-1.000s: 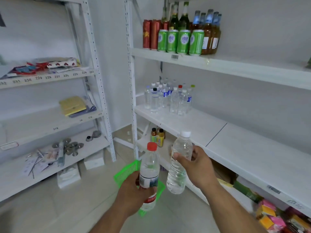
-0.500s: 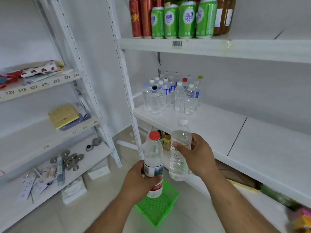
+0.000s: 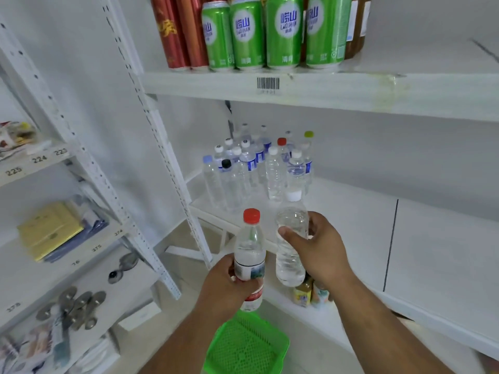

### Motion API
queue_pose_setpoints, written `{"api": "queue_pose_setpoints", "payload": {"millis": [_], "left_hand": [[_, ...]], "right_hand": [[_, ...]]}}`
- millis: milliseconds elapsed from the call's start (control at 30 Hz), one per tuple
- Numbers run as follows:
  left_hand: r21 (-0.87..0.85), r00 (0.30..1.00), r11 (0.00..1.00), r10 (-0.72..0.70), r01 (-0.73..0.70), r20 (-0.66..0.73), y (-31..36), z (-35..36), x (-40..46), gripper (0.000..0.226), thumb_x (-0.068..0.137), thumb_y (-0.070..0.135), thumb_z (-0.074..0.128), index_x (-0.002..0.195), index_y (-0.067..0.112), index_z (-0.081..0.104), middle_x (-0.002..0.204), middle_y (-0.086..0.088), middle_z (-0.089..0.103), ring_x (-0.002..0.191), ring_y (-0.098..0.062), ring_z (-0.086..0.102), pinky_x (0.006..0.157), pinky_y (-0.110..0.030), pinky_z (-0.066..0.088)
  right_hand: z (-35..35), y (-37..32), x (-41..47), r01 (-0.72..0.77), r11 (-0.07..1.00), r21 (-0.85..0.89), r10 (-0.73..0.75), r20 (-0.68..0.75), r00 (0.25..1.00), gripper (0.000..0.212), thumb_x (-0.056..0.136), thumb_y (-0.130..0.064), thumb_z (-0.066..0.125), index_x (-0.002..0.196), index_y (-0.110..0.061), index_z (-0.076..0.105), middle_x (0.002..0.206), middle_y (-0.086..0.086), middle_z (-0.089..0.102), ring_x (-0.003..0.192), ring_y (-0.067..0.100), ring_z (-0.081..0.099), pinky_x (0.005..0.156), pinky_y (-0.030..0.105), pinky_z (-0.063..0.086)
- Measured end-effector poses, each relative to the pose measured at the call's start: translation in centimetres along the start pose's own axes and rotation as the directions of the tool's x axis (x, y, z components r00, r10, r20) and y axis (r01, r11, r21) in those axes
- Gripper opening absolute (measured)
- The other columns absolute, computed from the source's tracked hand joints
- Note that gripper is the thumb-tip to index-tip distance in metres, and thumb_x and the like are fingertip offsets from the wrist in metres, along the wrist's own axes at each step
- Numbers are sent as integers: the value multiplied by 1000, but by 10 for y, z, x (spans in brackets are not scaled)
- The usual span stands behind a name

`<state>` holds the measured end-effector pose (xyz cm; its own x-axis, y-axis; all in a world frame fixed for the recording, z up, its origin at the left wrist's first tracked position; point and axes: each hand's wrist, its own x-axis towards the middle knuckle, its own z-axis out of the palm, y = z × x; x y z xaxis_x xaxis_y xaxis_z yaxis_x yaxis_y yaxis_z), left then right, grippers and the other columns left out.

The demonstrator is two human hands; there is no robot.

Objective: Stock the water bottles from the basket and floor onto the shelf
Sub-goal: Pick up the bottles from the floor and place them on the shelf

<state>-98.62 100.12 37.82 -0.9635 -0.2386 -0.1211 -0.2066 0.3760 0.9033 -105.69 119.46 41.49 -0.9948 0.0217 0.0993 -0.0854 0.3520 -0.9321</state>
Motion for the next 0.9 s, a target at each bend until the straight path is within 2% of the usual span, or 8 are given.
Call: {"api": "queue_pose_setpoints", "payload": {"millis": [100,200,300,400,500,600,733,900], "left_hand": [[22,998,999,39,-40,39,1,-1,32,40,70,19,85,96,40,63,86,23,72,80,16,62,67,-10,45],[20,991,995,94,-96,97,1,-5,66,38,70,16,84,92,40,63,84,31,70,78,15,63,67,-9,46],[-7,977,991,131,-131,166,0,-14,103,39,69,15,83,98,35,68,90,20,74,84,3,69,80,-26,56],[-37,961,988,156,-152,228,-6,-29,141,41,68,14,83,102,30,68,94,12,76,88,-6,72,87,-36,58],[-45,947,986,168,-162,276,-12,-43,175,39,67,20,84,99,34,66,92,16,75,85,-3,71,84,-33,58],[-45,934,986,168,-162,314,-15,-49,202,42,62,24,84,98,35,64,92,15,74,86,-4,71,80,-30,58],[-67,921,985,172,-159,348,-10,-44,231,44,64,22,84,101,34,63,94,14,73,88,-8,69,58,-16,52],[-70,916,981,193,-180,353,-5,-22,263,42,64,25,84,98,38,64,89,20,73,84,3,67,73,-19,49]], "right_hand": [[6,-3,16,-16,1000,-7,16,-50,999,38,80,-43,78,112,-31,61,99,-21,68,90,-7,62,71,15,45],[17,-6,32,-31,999,-17,29,-113,993,35,79,-42,79,107,-35,60,102,-19,67,90,-4,63,73,21,47],[32,-14,48,-50,998,-25,44,-183,982,34,79,-44,79,107,-32,64,105,-14,68,91,1,65,73,22,48],[51,-26,61,-68,997,-36,58,-241,969,23,80,-38,79,92,-40,59,96,-19,67,87,-2,64,71,21,47],[72,-36,70,-100,993,-63,77,-295,952,24,81,-36,78,84,-44,56,88,-24,66,84,-4,62,69,18,45],[87,-41,79,-138,987,-82,100,-361,927,22,80,-39,79,88,-43,59,90,-23,67,85,-5,60,67,14,43],[94,-39,92,-205,974,-92,151,-409,900,32,80,-44,78,105,-34,62,95,-20,66,82,-4,58,63,13,39],[92,-23,120,-243,966,-87,184,-430,884,34,78,-40,81,107,-31,64,101,-15,67,84,-5,59,65,13,41]]}}
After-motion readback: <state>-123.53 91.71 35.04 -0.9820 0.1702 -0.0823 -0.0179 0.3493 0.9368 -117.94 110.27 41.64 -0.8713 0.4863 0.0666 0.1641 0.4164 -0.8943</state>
